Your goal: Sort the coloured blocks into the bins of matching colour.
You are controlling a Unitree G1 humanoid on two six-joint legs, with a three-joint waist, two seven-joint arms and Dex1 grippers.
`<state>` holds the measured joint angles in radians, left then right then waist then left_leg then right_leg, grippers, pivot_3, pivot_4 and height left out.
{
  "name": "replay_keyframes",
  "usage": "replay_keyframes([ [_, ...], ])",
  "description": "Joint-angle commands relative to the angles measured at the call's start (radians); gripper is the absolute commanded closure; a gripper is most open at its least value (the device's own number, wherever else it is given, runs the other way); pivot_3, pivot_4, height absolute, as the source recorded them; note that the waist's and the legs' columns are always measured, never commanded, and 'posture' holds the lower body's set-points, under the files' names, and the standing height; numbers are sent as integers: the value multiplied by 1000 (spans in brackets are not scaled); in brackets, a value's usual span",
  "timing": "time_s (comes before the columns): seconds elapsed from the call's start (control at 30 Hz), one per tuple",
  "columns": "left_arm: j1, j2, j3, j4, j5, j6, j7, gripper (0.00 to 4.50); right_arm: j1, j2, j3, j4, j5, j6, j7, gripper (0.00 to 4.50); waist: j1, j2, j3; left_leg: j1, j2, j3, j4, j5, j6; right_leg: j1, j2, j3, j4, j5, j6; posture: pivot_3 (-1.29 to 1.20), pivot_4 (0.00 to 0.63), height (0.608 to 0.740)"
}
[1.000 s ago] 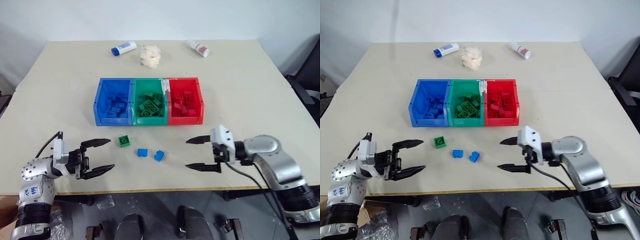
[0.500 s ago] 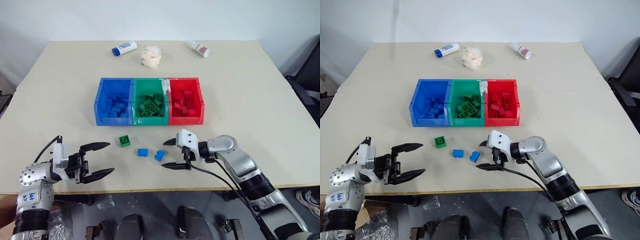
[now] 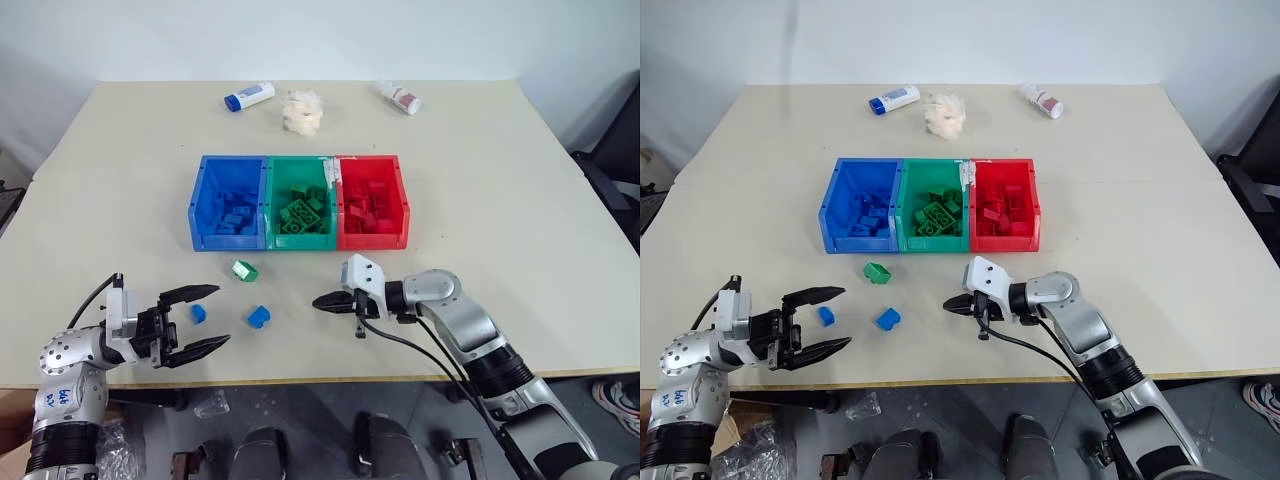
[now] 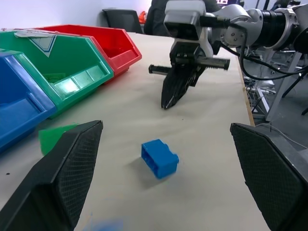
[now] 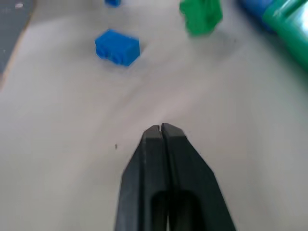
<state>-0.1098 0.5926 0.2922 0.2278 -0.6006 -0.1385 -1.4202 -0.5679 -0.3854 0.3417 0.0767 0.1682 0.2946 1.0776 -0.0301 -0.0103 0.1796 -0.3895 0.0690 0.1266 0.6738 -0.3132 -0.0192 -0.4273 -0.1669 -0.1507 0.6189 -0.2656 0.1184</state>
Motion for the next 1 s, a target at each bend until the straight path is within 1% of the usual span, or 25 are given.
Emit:
replay_keyframes([
  [0.03,3,-6,5,-35,-13,-6,8,0,-20,-2,-31,-42,21,6,-1,4480,0,0,0,0,0,0,0,0,0,0,0,0,0,0,0,0,150,740],
  [0.27,22,-7,17,-43,-12,-10,20,0,-4,-55,-43,-73,40,23,33,4480,0,0,0,0,0,0,0,0,0,0,0,0,0,0,0,0,150,740],
  [0.43,41,-4,25,-60,-16,-11,34,0,4,-92,-77,-66,63,-3,68,4480,0,0,0,0,0,0,0,0,0,0,0,0,0,0,0,0,150,740],
  [0.53,51,-4,24,-70,-19,-11,40,0,4,-103,-103,-54,83,-17,84,3915,1,0,0,0,0,0,0,0,0,0,0,0,0,0,0,0,150,740],
  [0.73,76,-6,29,-100,-19,-8,62,0,48,-145,-170,-27,136,-89,159,1926,2,0,0,0,0,0,0,-1,0,0,0,0,-1,0,0,0,150,740],
  [0.9,110,-17,23,-151,-17,-5,103,0,71,-164,-205,-11,173,-129,206,147,2,0,0,0,0,0,0,-1,0,0,0,0,-1,0,0,0,150,740],
  [0.93,117,-21,22,-166,-16,-4,116,0,72,-166,-210,-3,177,-139,213,50,1,0,0,0,0,0,0,-1,0,0,0,0,-1,0,0,0,150,740],
  [1.0,126,-28,21,-190,-8,-4,148,0,74,-167,-216,9,180,-160,225,50,2,0,0,0,0,0,0,-1,0,0,0,0,-1,0,0,0,150,740],
])
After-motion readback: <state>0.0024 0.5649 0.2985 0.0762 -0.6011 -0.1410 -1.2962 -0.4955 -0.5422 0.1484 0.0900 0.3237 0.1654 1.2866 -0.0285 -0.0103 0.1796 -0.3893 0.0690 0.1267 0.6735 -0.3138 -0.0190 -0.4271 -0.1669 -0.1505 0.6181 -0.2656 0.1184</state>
